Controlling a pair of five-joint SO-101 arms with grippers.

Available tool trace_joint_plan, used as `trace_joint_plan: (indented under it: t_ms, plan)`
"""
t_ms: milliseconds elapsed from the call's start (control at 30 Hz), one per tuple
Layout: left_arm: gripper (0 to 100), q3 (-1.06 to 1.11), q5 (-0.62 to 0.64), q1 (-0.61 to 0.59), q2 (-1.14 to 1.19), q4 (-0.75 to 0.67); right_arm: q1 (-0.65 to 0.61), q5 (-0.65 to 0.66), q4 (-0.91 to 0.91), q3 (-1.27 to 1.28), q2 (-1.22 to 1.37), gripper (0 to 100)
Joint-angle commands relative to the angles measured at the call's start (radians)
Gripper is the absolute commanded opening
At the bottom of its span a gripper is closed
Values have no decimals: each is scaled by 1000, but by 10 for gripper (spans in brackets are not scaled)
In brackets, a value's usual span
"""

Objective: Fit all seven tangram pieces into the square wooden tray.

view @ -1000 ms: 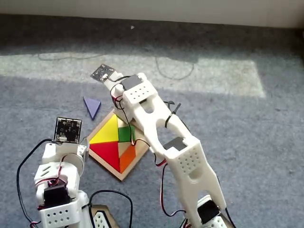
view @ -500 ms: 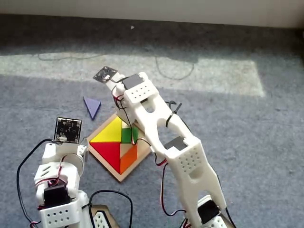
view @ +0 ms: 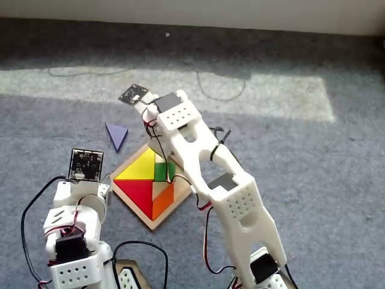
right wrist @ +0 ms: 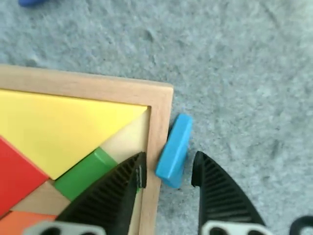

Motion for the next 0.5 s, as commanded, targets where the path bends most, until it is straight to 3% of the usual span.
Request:
trace_joint_plan:
  t_ms: [0,300,467]
  plan:
    - [230,-16,3,-7,-13,2,41,12,7,-59,-84,152]
    - [230,-16,3,-7,-13,2,61,17,-13,-54,-79,148]
    - [230,-16,3,-7,-13,2,59,58,-38,-51,-79,85]
